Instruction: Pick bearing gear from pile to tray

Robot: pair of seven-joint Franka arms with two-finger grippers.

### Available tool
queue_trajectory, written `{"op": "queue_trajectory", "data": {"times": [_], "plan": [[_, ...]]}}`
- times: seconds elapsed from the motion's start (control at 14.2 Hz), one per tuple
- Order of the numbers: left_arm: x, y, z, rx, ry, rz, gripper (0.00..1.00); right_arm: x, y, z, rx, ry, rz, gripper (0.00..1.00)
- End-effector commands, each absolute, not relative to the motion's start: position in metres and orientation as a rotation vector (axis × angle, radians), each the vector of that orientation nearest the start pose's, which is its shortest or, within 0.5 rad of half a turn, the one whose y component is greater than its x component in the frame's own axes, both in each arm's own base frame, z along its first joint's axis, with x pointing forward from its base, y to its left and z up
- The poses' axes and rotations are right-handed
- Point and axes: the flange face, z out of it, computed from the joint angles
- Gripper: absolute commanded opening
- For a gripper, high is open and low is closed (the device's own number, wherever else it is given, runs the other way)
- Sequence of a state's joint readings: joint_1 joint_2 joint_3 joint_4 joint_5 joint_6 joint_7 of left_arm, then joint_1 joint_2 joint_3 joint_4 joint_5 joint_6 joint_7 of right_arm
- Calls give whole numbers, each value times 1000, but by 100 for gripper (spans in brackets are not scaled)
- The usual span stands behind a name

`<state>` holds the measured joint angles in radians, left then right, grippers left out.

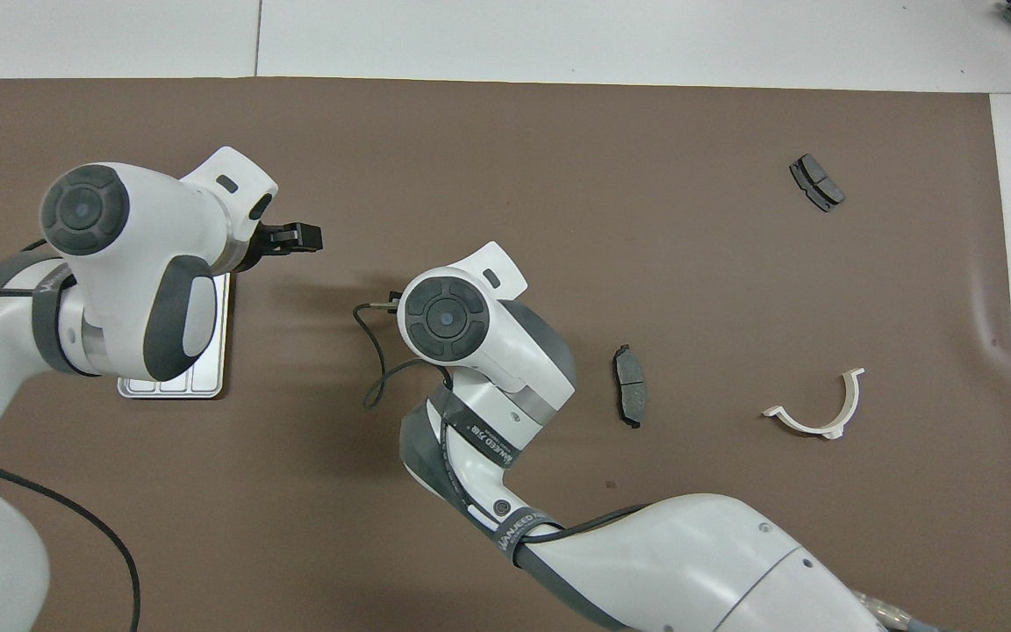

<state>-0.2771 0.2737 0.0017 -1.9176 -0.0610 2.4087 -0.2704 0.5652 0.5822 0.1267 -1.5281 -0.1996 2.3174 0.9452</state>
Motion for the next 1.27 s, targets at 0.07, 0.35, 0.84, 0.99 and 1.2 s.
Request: {"op": "queue_trajectory", "data": {"times": [0.07, 0.35, 0.84, 0.99, 1.2], "plan": [[595, -268, 350, -3255, -72, -320, 93, 560, 354, 400, -3028, 387, -388, 100], [561, -327, 332, -3258, -8, -256, 86, 567, 274, 443, -3055, 449, -376, 100], [527, -348, 306, -3234, 72, -161, 63, 572, 158, 519, -3051, 327, -252, 100], [524, -346, 303, -3228, 75, -147, 56, 575, 127, 542, -3066, 301, -252, 100], [519, -352, 302, -3226, 99, -145, 48, 580, 96, 578, -3090, 225, -225, 100]]}}
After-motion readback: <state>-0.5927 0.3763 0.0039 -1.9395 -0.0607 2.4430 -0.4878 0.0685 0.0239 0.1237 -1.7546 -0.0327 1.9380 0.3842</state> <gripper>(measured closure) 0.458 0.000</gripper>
